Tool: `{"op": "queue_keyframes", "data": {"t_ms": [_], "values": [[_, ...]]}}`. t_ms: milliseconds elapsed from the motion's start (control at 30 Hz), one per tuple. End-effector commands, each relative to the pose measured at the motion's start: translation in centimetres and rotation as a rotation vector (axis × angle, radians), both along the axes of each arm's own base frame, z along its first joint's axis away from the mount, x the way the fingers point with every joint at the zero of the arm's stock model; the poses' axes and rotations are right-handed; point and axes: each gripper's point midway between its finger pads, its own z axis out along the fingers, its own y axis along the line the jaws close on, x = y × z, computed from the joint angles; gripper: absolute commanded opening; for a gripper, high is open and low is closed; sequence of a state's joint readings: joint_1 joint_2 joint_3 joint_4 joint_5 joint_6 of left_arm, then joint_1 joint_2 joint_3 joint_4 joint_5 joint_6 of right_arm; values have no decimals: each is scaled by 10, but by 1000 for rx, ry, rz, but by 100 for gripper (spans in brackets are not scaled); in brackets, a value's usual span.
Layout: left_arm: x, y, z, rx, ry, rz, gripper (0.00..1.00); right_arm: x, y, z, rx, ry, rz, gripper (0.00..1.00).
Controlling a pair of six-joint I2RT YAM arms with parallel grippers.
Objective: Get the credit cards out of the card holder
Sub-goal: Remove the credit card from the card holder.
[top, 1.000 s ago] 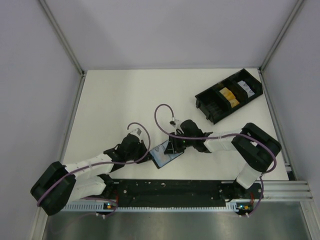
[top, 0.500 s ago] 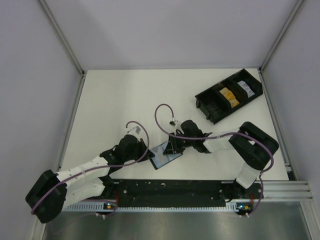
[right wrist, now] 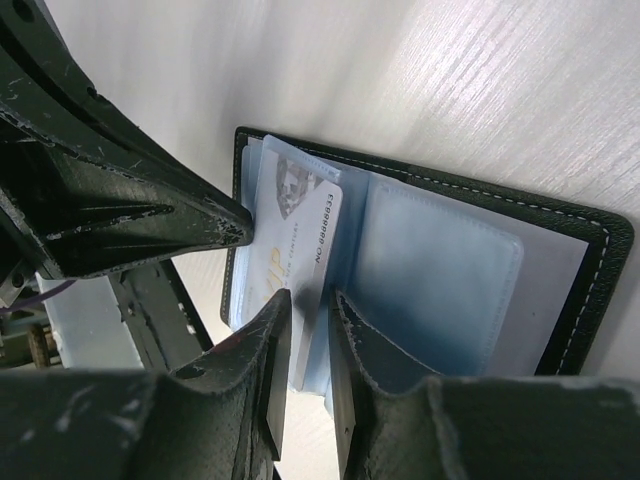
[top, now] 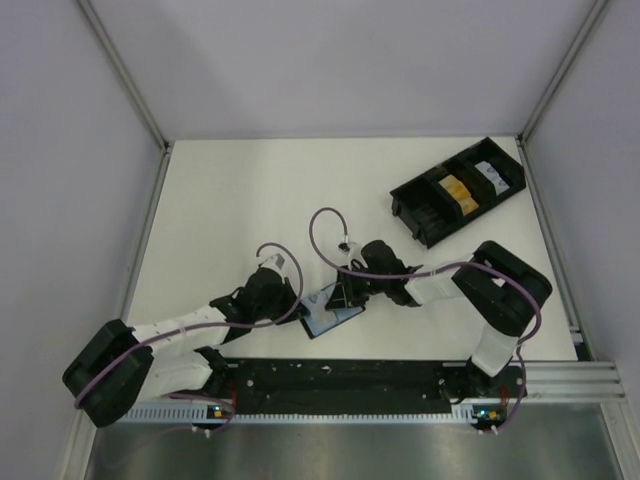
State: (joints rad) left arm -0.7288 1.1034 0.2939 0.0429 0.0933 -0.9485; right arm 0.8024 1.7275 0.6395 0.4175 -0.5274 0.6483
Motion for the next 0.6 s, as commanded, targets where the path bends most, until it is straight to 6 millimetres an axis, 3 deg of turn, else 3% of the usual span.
{"op": "queue_keyframes", "data": {"t_ms": [0, 167, 367, 567], "values": [[-2, 1, -9, 25, 13, -6, 0, 1, 9, 6, 56, -4, 23, 20], [-4, 4, -15, 48, 24, -8, 0, 1, 9, 7, 63, 2, 21, 16], [-11, 14, -28, 90, 50, 2, 0, 6, -1, 10, 107, 24, 0, 3], [-11, 17, -26, 101, 42, 10, 0, 6, -9, 14, 136, 64, 17, 1]]}}
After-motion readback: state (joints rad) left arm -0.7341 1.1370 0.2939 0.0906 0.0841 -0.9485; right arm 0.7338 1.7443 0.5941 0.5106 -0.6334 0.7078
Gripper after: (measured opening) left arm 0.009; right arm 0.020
